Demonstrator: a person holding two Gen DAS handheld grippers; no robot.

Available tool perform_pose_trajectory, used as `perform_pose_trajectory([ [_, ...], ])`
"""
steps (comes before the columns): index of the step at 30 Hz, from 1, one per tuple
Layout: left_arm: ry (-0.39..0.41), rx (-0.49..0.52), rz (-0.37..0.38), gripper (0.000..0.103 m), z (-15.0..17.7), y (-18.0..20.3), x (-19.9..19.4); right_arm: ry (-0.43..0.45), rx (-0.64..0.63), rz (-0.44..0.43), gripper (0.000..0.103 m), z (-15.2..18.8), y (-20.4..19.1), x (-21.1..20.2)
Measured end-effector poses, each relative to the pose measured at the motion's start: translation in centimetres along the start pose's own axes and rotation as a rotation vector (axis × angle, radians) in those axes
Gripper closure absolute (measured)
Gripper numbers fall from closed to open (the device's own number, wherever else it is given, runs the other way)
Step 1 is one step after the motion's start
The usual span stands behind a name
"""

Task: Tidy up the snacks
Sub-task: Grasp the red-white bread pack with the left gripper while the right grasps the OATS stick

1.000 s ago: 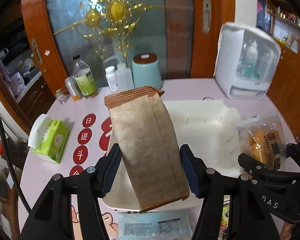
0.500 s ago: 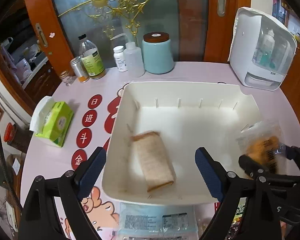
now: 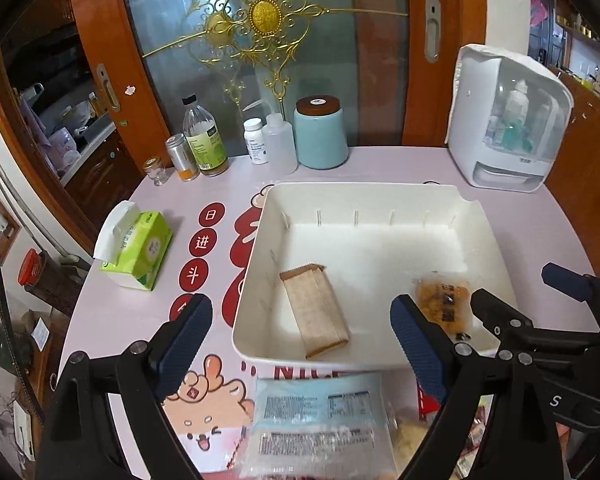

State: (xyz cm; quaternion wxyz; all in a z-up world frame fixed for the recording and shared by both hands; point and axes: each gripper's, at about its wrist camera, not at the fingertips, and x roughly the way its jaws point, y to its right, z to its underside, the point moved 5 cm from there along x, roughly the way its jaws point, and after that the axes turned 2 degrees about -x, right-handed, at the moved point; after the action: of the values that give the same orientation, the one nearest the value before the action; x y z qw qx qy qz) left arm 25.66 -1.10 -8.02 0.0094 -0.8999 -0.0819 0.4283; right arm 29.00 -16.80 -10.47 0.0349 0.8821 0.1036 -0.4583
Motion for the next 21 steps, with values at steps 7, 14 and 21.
perform_pose_trajectory([
  [7, 0.051, 0.035, 0.043, 0.01, 1.1, 0.1, -5.4, 0.062, 0.043, 0.006, 0.011, 2.2, -0.3, -5.1],
  [14, 0.12, 0.083, 0.102, 0.009, 3.2, -1.0, -12.1, 0.145, 0.062, 0.037, 0.011, 5.2, -1.6, -12.0],
  [21, 0.186, 0.098, 0.137, 0.009, 6.0, -3.0, -17.0, 0.199, 0.001, 0.013, 0.011, 9.1, -4.1, -18.0],
])
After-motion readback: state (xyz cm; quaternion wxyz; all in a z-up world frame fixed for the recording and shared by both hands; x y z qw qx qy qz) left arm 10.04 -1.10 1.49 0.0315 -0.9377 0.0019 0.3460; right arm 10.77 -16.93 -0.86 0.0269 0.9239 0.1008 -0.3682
